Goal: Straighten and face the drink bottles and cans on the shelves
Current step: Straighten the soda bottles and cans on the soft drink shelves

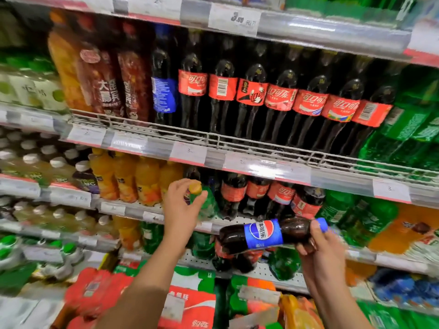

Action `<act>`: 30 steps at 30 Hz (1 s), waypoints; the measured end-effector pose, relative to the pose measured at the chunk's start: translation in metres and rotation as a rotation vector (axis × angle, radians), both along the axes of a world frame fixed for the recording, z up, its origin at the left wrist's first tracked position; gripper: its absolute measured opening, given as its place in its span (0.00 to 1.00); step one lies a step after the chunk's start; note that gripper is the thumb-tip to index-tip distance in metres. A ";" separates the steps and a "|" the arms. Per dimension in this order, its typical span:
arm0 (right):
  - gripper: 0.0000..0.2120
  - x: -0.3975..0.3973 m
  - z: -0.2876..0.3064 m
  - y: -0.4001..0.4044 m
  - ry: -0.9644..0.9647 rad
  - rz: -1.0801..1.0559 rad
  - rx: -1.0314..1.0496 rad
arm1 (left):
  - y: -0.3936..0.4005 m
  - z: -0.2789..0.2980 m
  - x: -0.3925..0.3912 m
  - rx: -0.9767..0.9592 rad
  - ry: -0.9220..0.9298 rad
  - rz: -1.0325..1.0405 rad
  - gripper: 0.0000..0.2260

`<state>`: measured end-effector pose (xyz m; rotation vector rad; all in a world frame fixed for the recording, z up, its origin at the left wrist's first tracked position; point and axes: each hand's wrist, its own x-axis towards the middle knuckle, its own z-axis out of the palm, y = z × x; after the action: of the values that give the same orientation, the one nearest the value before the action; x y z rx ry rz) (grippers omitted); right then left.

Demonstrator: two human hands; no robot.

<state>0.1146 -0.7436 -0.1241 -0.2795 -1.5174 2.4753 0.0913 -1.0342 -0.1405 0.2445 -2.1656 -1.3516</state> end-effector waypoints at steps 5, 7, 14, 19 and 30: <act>0.03 -0.022 -0.001 -0.044 -0.004 0.006 0.030 | -0.034 0.015 0.047 0.198 0.013 -0.007 0.07; 0.03 -0.034 -0.007 -0.062 0.001 0.000 0.088 | -0.046 0.014 0.065 0.221 -0.015 0.011 0.07; 0.05 -0.054 -0.020 -0.120 0.106 0.007 0.533 | -0.076 -0.009 0.105 0.256 -0.072 -0.005 0.15; 0.09 -0.062 -0.021 -0.145 0.130 0.000 0.806 | -0.085 -0.024 0.119 0.289 -0.124 -0.034 0.07; 0.20 -0.111 -0.003 -0.179 0.178 0.127 1.426 | -0.080 -0.030 0.129 0.286 -0.158 -0.041 0.07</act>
<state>0.0033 -0.9230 -0.1269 0.2902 -2.7027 0.8957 0.2204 -1.1144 -0.1703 0.4320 -2.1056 -1.7173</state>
